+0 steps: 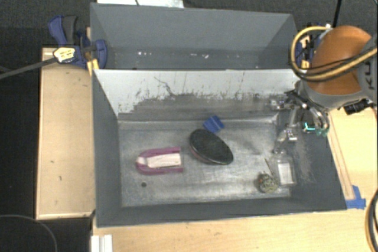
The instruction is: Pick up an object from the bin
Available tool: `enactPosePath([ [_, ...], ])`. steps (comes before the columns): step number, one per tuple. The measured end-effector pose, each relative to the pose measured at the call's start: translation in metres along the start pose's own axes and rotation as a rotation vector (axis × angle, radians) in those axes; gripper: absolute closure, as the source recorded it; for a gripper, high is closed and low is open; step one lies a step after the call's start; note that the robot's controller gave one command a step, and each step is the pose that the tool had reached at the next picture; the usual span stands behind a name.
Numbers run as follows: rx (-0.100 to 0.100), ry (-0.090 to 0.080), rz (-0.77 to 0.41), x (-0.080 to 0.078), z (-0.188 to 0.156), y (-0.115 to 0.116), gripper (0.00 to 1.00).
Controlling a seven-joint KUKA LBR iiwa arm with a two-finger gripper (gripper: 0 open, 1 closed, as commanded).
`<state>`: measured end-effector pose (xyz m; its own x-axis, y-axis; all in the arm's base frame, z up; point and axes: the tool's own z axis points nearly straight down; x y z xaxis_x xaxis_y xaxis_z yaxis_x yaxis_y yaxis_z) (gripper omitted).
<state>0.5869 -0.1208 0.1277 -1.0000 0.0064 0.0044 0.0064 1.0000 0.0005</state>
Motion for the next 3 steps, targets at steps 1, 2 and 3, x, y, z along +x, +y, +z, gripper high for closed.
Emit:
enactPosePath([
  [1, -0.002, -0.005, 0.112, 0.007, 0.058, 0.099, 0.00],
  [2, -0.004, -0.010, 0.274, 0.008, 0.011, 0.171, 0.00],
  [3, -0.001, -0.008, 0.405, -0.001, 0.034, 0.191, 0.00],
])
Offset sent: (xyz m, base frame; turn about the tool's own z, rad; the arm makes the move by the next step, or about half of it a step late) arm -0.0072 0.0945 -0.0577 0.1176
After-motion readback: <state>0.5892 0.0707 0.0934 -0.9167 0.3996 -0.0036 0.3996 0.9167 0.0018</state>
